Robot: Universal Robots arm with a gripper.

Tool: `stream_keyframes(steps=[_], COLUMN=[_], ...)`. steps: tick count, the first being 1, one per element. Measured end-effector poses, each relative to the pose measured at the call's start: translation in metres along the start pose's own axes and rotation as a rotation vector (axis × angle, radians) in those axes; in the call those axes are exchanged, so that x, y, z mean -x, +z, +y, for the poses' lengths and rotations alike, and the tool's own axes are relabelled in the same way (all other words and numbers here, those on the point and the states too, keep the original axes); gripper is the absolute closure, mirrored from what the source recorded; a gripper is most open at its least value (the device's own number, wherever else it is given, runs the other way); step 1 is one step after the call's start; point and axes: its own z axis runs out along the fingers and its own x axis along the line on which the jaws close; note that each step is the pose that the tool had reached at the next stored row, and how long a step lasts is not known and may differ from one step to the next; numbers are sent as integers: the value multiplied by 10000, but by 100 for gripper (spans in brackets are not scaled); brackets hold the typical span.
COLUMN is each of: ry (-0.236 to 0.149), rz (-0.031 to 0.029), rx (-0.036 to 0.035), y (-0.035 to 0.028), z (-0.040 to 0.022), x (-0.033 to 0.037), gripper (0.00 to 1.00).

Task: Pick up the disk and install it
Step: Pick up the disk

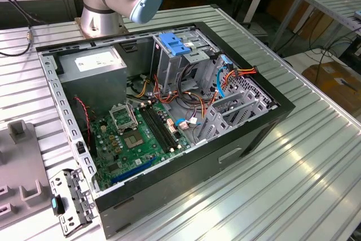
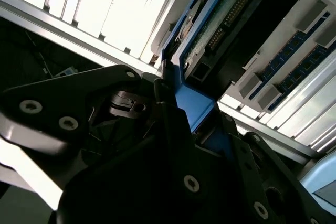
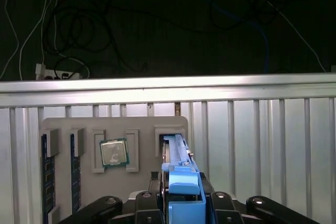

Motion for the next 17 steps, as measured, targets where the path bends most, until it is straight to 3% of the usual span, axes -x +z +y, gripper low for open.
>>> stream_keyframes(steps=[8,17], ry=[0,0], rz=[15,16], rx=[0,0], y=[-154,-163], z=[1,2], x=[3,3], gripper=[63,63])
